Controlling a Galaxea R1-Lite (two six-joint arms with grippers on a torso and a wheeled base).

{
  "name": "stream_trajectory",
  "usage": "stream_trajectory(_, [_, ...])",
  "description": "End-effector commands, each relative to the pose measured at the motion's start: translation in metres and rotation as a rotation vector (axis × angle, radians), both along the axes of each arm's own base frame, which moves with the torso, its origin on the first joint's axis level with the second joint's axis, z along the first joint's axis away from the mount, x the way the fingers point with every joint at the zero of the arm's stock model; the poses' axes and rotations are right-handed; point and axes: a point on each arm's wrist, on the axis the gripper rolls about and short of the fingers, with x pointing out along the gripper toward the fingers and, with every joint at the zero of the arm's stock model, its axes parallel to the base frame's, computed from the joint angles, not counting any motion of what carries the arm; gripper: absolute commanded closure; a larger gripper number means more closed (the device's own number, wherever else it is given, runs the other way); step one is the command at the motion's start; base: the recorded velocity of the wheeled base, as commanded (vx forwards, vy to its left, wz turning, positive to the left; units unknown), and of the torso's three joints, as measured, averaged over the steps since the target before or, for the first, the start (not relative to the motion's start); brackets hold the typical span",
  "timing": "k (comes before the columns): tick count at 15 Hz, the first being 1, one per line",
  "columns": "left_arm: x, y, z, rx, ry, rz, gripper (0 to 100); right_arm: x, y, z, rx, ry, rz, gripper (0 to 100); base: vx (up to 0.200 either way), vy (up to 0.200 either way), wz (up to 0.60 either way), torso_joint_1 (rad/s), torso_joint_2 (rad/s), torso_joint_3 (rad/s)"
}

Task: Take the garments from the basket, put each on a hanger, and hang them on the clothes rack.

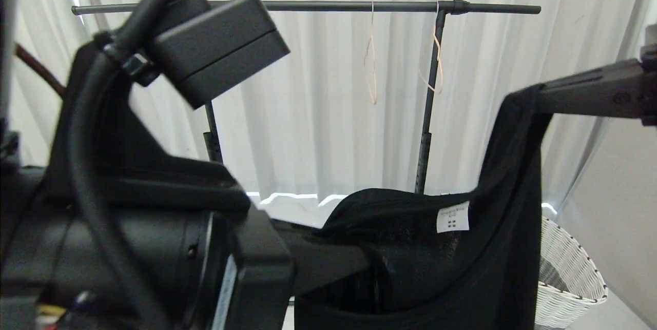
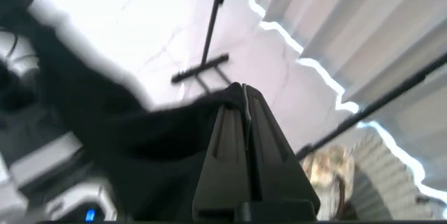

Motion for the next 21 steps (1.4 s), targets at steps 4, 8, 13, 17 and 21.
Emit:
stream_trajectory(4, [-0.024, 0.021, -0.002, -0.018, -0.01, -0.034, 100, 0.035, 0.042, 0.0, -0.022, 0.009, 0.018, 100, 0.0, 0.0, 0.0, 0.0, 0.0, 0.0])
stream_trajectory(8, [-0.023, 0.021, -0.006, 0.004, -0.018, -0.019, 100, 0.033, 0.039, 0.0, -0.025, 0.011, 0.013, 100, 0.0, 0.0, 0.0, 0.0, 0.0, 0.0])
stream_trajectory(13, [0.035, 0.045, 0.005, 0.12, -0.253, 0.182, 100, 0.007, 0.0, -0.01, -0.042, 0.027, -0.013, 100, 0.0, 0.0, 0.0, 0.0, 0.0, 0.0])
stream_trajectory(17, [0.054, 0.033, 0.024, 0.093, -0.303, 0.198, 100, -0.02, -0.031, -0.011, -0.062, 0.04, -0.011, 100, 0.0, 0.0, 0.0, 0.0, 0.0, 0.0])
stream_trajectory(21, [0.054, 0.025, 0.024, 0.092, -0.3, 0.174, 100, -0.022, -0.035, -0.007, -0.056, 0.022, -0.038, 100, 0.0, 0.0, 0.0, 0.0, 0.0, 0.0])
